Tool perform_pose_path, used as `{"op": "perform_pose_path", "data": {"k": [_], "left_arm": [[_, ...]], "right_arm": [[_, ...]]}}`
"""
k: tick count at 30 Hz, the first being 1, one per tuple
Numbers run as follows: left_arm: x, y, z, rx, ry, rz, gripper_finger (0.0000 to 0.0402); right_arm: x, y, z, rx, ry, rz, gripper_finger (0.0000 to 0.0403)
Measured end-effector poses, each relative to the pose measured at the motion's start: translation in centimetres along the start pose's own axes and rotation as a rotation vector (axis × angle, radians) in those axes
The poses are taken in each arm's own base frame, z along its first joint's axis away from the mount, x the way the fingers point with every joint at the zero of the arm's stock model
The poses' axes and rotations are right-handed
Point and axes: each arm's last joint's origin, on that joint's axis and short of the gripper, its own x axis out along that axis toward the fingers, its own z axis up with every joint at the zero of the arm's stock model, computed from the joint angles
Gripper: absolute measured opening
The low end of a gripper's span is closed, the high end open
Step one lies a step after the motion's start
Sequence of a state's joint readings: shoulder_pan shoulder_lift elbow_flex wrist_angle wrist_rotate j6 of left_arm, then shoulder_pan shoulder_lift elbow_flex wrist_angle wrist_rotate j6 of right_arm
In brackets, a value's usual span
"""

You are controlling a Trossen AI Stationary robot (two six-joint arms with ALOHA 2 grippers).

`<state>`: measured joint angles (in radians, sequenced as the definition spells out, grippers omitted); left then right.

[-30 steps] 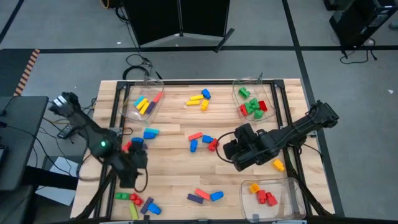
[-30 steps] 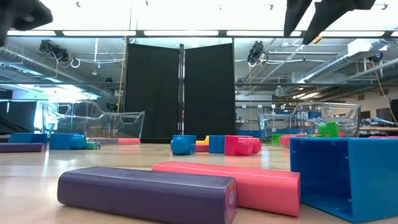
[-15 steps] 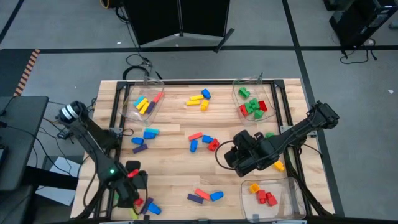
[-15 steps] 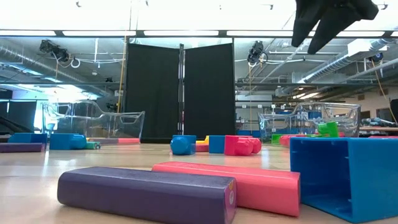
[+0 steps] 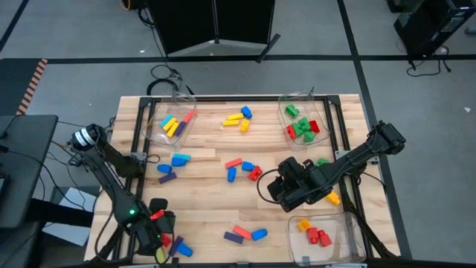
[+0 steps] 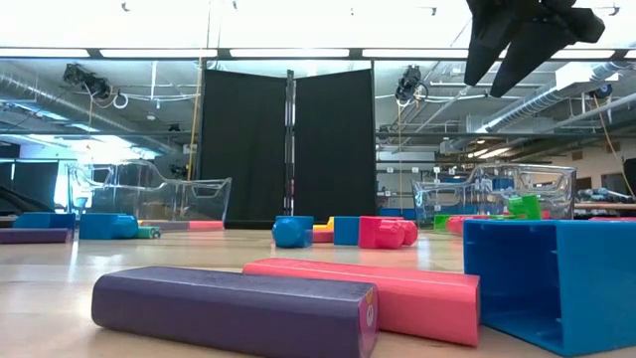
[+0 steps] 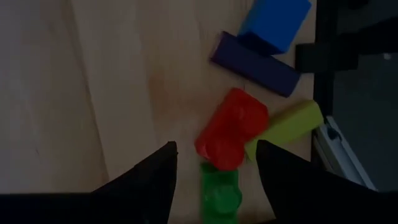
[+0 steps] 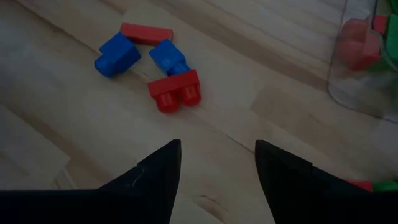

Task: Sort blocks by size
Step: Put the red 2 stud game piece into the top right transparent bin

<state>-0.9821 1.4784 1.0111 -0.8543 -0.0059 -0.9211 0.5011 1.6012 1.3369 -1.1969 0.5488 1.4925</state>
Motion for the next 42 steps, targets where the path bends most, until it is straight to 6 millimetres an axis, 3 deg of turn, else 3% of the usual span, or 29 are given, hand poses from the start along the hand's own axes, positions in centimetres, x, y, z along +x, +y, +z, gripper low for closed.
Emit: {"op": "perform_pose_path", "data": {"k": [12, 21, 26, 36, 42], "left_arm": [[-0.1, -0.3, 0.7, 0.048, -0.141, 0.026, 0.0234], [-0.1, -0.2, 0.7, 0.073, -0.140, 0.041, 0.0354], [0.0, -0.2, 0.6, 0.074, -0.131, 0.033, 0.0391], [0.0, -0.8, 0.9, 0.085, -0.200, 0.016, 0.0397], [2.5, -2.3, 1.2, 0.150, -0.194, -0.013, 0.0397]], "right_arm": [[0.0, 0.0, 0.0, 0.001, 0.000, 0.000, 0.0215], [0.1, 0.0, 0.2, 0.007, -0.001, -0.004, 0.0215], [0.1, 0.0, 0.2, 0.007, -0.001, -0.004, 0.0215], [0.1, 0.2, 0.2, 0.020, -0.002, 0.017, 0.0215], [0.1, 0.3, 0.2, 0.025, -0.003, 0.031, 0.0215]]}}
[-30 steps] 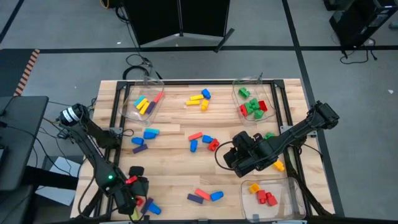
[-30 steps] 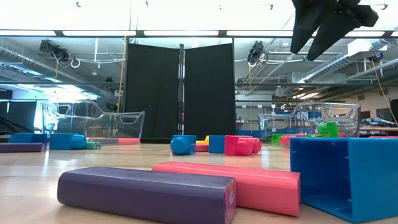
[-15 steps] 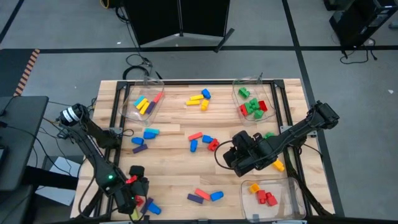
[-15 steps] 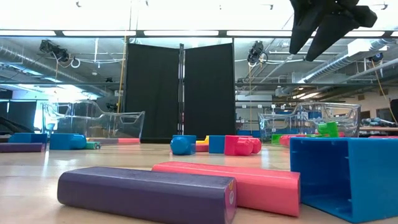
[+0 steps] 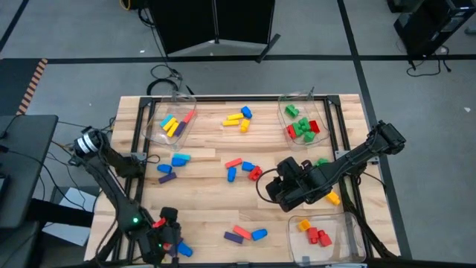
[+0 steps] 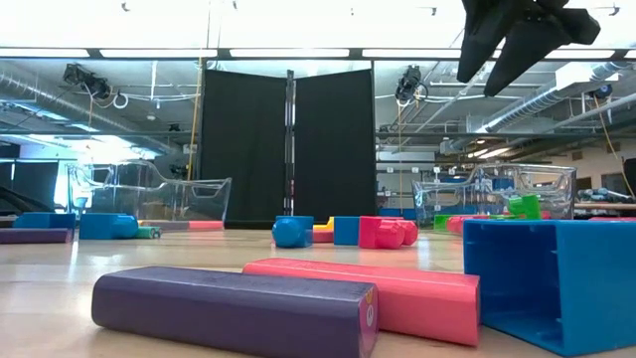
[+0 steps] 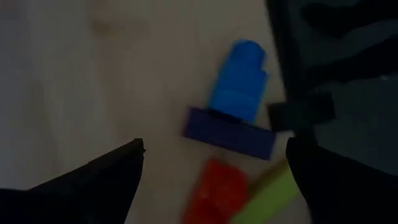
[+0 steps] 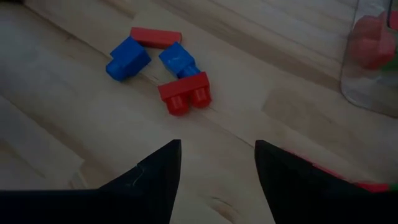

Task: Sort blocks by size
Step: Put the red 2 stud game piece into the top right transparent bin

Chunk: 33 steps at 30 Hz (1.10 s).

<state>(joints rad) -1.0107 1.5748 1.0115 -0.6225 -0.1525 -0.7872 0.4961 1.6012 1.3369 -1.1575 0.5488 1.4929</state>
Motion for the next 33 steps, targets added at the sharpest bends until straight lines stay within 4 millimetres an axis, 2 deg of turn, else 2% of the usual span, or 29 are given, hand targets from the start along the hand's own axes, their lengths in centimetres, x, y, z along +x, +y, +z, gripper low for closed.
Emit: {"op": "perform_pose_path", "data": {"k": [5, 9, 22, 33], "left_arm": [[2.5, -0.9, -1.1, 0.033, 0.110, -0.011, 0.0396], [3.4, -1.0, -1.8, 0.044, 0.174, 0.019, 0.0396], [3.6, 0.9, -3.3, 0.085, 0.257, 0.227, 0.0396], [4.0, 1.4, -3.8, 0.117, 0.263, 0.229, 0.0386]], "right_arm": [[-0.1, 0.2, -0.2, 0.000, 0.000, 0.016, 0.0215], [-0.1, 0.2, -0.2, 0.000, 0.000, 0.018, 0.0215], [-0.1, 0.3, -0.2, 0.003, -0.001, 0.026, 0.0215], [-0.1, 0.4, -0.2, 0.013, -0.002, 0.040, 0.0215]]}}
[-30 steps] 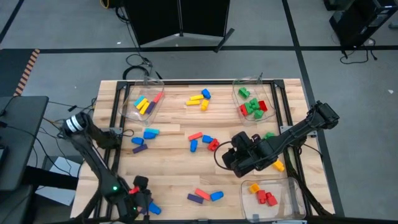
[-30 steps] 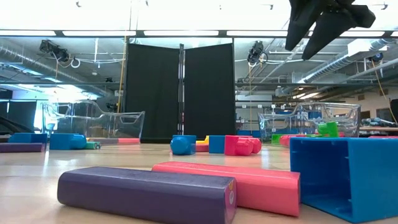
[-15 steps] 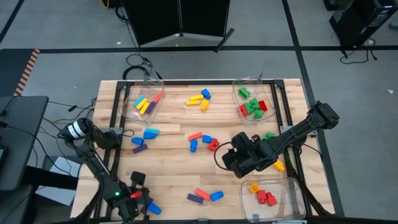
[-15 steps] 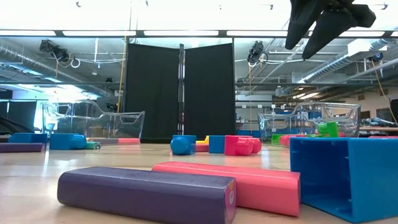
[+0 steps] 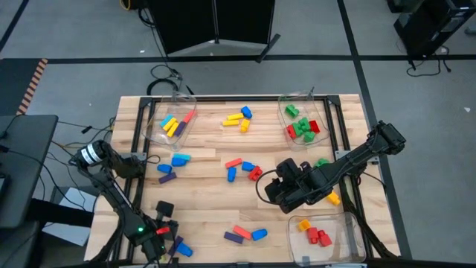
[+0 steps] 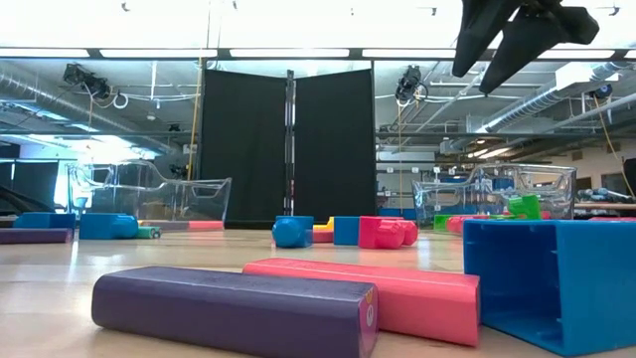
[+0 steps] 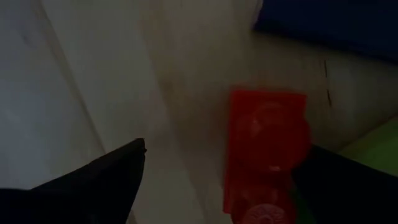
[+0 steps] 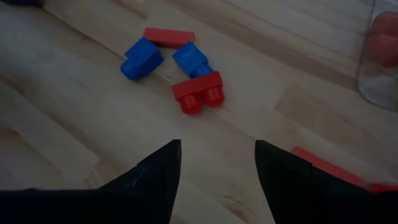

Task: Sort blocks by size
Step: Put the red 2 stud game piece into the top right transparent bin

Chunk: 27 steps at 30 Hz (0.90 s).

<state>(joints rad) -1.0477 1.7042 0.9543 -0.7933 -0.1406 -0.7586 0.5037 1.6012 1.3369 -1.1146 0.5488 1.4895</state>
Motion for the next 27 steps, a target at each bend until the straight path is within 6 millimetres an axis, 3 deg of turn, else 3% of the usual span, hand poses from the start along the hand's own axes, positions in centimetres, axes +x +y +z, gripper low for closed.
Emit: {"op": "perform_pose_path", "data": {"k": [5, 17, 27], "left_arm": [[0.07, 0.02, -0.02, -0.004, -0.001, 0.004, 0.0334], [0.15, -0.25, 0.18, -0.007, -0.021, -0.025, 0.0150], [-0.36, -0.09, 0.49, -0.110, -0.025, -0.011, 0.0141]], "right_arm": [[0.00, 0.06, 0.00, 0.003, 0.000, 0.005, 0.0215], [0.00, 0.21, 0.02, 0.002, -0.002, 0.019, 0.0215], [-0.13, 0.23, -0.32, -0.027, 0.043, 0.027, 0.0215]]}}
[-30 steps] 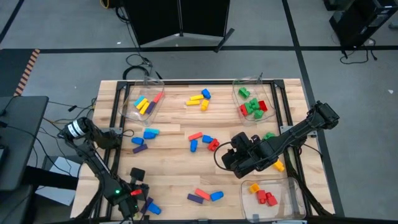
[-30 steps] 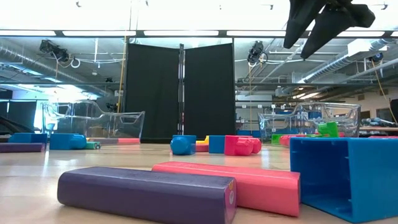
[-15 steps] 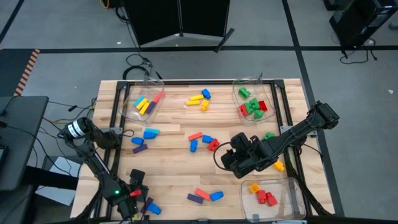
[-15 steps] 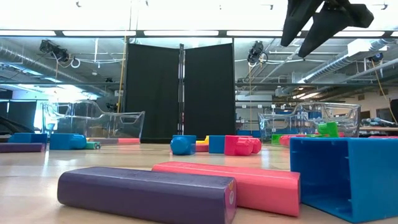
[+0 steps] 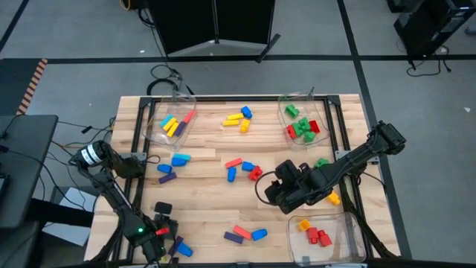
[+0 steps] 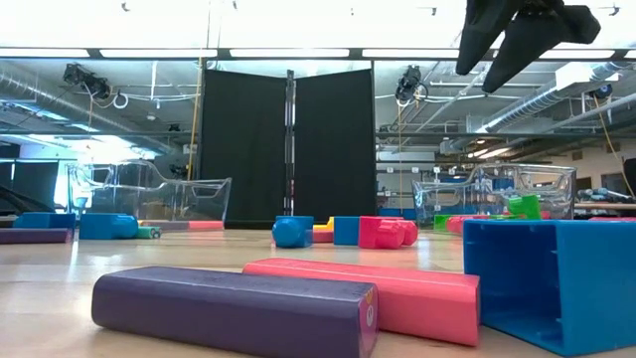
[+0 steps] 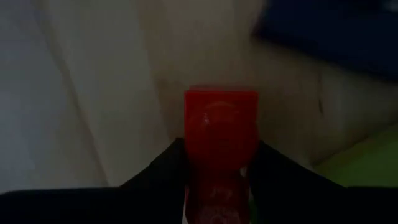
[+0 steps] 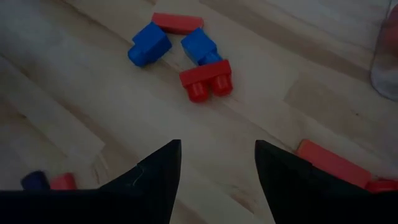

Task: Sort blocks by size
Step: Put the red 2 stud game piece into the top right transparent bin

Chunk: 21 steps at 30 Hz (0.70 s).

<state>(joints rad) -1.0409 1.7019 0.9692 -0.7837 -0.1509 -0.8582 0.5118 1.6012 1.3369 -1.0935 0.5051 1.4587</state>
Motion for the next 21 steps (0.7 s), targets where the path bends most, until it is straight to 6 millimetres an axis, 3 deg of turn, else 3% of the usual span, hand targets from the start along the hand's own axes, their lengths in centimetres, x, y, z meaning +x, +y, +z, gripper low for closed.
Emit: {"op": "perform_pose_path", "data": {"k": [6, 11, 21], "left_arm": [[-1.9, 1.6, 1.4, -0.160, -0.058, 0.034, 0.0141], [-3.9, 4.1, 3.2, -0.320, -0.190, 0.027, 0.0141], [-6.7, 10.9, 8.3, -0.637, -0.496, -0.027, 0.0141]], "right_arm": [[-0.7, 0.0, -1.0, -0.062, 0.026, 0.018, 0.0215], [-2.6, -0.9, -1.4, -0.078, 0.017, 0.052, 0.0215], [-7.2, -5.7, -2.1, -0.084, 0.027, -0.046, 0.0211]]}}
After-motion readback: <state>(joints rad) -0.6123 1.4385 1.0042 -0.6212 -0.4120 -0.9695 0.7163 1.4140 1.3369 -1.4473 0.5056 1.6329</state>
